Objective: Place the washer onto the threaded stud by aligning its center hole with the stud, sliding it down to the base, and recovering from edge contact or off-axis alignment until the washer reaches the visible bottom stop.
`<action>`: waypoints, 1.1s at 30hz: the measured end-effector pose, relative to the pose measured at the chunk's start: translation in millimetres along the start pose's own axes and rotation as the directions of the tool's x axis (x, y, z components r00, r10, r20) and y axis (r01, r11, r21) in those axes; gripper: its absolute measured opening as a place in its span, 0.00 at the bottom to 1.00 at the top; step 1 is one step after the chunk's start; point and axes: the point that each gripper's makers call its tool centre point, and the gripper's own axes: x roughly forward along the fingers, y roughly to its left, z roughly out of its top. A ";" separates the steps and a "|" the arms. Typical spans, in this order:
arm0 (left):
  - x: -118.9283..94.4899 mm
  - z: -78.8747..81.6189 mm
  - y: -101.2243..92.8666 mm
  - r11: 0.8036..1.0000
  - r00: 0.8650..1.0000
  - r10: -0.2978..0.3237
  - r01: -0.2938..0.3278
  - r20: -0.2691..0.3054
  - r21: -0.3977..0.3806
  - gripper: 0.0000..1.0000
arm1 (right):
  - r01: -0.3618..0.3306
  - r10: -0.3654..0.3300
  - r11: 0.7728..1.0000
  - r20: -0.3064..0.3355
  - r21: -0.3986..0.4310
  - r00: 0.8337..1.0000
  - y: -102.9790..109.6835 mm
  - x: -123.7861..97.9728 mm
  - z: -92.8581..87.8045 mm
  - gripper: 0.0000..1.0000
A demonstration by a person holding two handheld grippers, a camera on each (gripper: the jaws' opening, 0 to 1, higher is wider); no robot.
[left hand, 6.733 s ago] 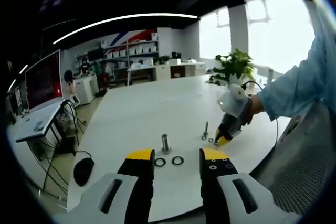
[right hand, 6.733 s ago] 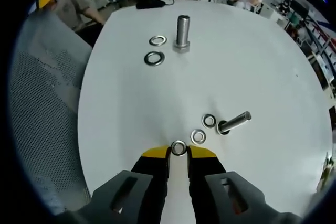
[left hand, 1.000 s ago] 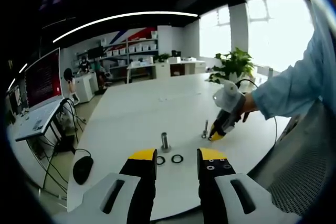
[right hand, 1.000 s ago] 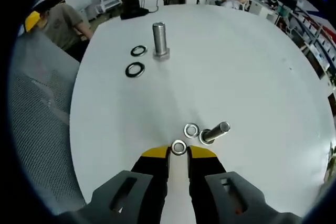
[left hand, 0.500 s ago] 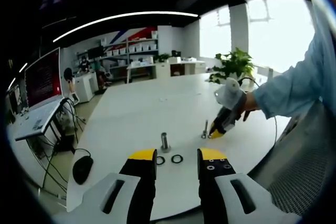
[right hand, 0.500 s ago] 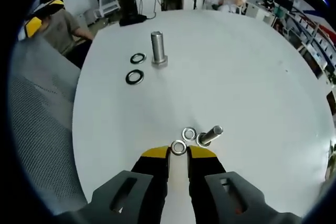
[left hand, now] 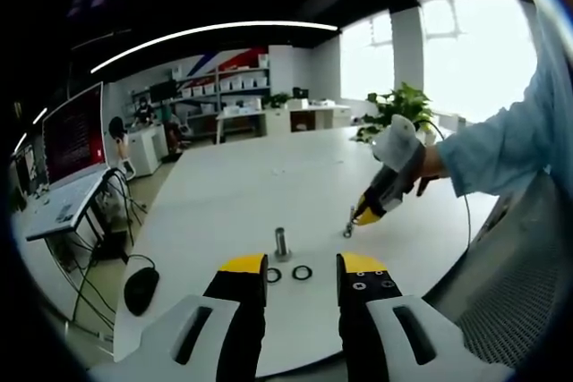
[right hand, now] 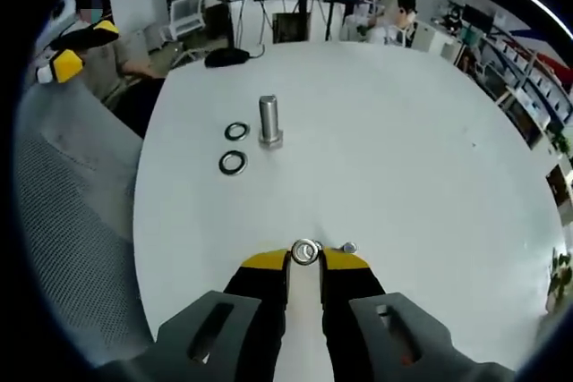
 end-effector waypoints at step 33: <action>0.0 0.3 1.0 1.000 1.000 0.002 -0.002 0.002 -0.001 0.29 | 0.098 -0.098 0.995 0.002 0.008 0.995 -27.5 -4.5 4.0 0.15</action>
